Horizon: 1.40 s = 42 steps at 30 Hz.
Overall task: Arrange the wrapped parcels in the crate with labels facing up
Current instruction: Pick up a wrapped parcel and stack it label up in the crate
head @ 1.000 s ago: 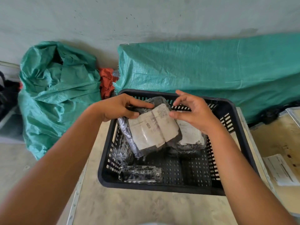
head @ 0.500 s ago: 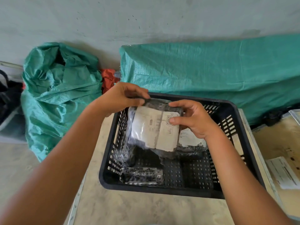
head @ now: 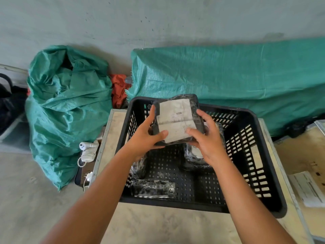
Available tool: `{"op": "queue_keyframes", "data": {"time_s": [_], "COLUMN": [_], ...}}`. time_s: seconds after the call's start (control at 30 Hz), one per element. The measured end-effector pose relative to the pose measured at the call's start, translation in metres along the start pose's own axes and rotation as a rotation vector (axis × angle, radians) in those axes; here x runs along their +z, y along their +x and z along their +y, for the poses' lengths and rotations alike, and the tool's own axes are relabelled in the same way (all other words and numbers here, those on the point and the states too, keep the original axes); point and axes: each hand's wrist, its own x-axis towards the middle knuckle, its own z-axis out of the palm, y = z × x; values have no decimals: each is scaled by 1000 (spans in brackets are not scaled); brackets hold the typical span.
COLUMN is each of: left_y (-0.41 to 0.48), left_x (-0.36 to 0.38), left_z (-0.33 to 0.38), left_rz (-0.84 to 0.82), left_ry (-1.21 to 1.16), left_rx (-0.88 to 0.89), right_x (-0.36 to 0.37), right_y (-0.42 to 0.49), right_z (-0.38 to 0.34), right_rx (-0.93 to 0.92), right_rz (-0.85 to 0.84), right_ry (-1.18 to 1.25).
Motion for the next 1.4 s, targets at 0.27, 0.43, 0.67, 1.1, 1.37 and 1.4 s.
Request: {"op": "queue_keyframes", "data": {"time_s": [0.27,0.43,0.67,1.1,1.37,1.4], "left_y": [15,22,38,68,77,77], "left_x": [-11,-7,3,17,30,31], "left_z": [-23,-31,-27,-68,-97,-101], "left_rz": [26,69,19,-46,56,54], "left_ry": [333,546,861,1048,952,969], "left_rx": [-199,-287,-300,-434,-553,-560], "right_x": [5,19,41,54,42,42], "right_y": [-8,0,25,21,31,32], "right_z": [34,47,50,97,117,118], "right_rx": [45,144,318,376,339,337], "right_rz": [-118,-148,-235,-124,-216,-223], "right_ry": [-714,-824,-945,-1018,-1068,-1078]}}
